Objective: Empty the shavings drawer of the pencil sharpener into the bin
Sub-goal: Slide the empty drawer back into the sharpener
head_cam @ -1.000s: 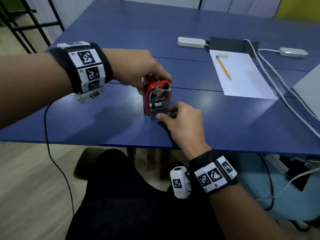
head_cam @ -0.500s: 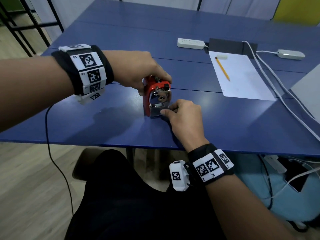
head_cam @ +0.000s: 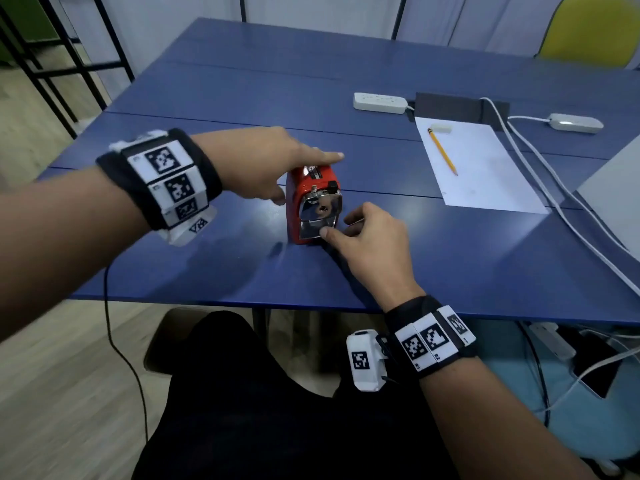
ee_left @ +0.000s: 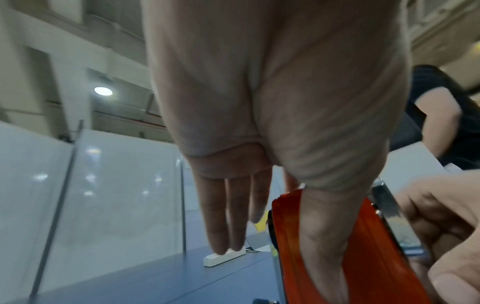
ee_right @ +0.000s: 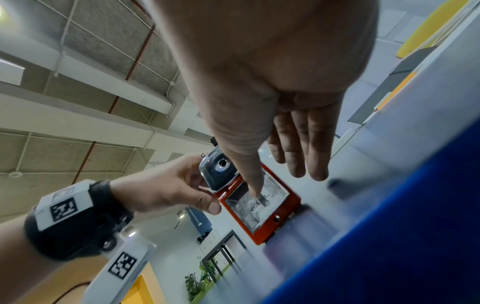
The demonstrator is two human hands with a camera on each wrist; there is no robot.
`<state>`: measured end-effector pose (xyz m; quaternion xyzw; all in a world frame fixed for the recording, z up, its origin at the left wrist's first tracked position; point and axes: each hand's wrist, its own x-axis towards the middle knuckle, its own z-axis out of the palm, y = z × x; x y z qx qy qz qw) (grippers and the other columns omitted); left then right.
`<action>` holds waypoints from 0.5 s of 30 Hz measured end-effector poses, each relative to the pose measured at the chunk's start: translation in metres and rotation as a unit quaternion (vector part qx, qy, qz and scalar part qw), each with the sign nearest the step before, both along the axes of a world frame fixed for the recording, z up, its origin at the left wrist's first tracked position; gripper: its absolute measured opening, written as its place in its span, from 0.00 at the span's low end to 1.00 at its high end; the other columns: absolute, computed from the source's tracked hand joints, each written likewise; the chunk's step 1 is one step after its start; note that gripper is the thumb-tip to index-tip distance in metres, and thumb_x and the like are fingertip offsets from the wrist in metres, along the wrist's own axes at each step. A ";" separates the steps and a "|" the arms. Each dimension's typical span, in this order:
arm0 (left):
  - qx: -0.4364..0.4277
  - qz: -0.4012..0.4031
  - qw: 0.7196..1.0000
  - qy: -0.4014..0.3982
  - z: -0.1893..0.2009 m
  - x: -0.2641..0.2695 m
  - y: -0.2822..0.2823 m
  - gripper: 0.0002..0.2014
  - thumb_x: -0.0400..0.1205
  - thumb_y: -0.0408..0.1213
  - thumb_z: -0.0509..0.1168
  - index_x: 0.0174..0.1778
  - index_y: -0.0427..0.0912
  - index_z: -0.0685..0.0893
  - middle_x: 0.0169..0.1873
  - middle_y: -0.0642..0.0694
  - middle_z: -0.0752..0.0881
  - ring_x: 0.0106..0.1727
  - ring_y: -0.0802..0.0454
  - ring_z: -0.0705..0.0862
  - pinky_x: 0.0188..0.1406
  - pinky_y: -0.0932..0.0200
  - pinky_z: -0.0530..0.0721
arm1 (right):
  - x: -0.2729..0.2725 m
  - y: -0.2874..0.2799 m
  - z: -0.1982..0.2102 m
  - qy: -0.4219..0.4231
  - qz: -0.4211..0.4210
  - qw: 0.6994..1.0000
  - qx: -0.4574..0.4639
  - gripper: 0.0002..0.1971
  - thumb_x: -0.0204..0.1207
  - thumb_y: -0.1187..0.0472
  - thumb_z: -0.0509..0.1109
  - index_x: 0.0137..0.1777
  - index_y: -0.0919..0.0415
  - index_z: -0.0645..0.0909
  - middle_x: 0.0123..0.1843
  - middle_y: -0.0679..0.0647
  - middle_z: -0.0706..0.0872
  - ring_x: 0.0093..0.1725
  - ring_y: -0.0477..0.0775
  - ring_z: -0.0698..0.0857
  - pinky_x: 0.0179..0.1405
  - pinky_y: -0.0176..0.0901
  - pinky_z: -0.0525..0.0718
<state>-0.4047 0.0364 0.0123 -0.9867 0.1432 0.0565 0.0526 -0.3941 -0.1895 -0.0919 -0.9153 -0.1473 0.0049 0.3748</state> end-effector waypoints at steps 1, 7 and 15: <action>-0.006 0.029 1.000 -0.003 -0.006 -0.003 0.005 0.58 0.79 0.42 0.82 0.95 0.64 0.49 0.83 0.43 0.81 0.71 0.37 0.84 0.69 0.41 0.83 | -0.001 -0.002 0.000 0.006 0.000 1.000 0.008 0.26 0.71 0.35 0.85 0.58 0.51 0.85 0.49 0.47 0.93 0.54 0.54 0.92 0.56 0.56 0.92; -0.147 0.205 0.965 0.064 -0.033 -0.034 0.023 0.64 0.73 0.67 0.78 0.96 0.48 0.45 0.84 0.39 0.79 0.75 0.42 0.86 0.75 0.42 0.84 | 0.007 -0.012 0.004 0.032 0.085 0.996 0.024 0.42 0.74 0.45 0.87 0.85 0.55 0.75 0.79 0.53 0.87 0.77 0.54 0.86 0.78 0.58 0.86; -0.296 0.197 0.934 0.025 -0.055 -0.041 -0.012 0.33 0.81 0.57 0.77 0.81 0.52 0.78 0.69 0.48 0.91 0.63 0.53 0.91 0.60 0.58 0.82 | 0.012 -0.011 0.009 -0.002 0.211 0.976 -0.053 0.35 0.81 0.51 0.83 0.86 0.49 0.76 0.69 0.46 0.93 0.60 0.45 0.88 0.53 0.13 0.73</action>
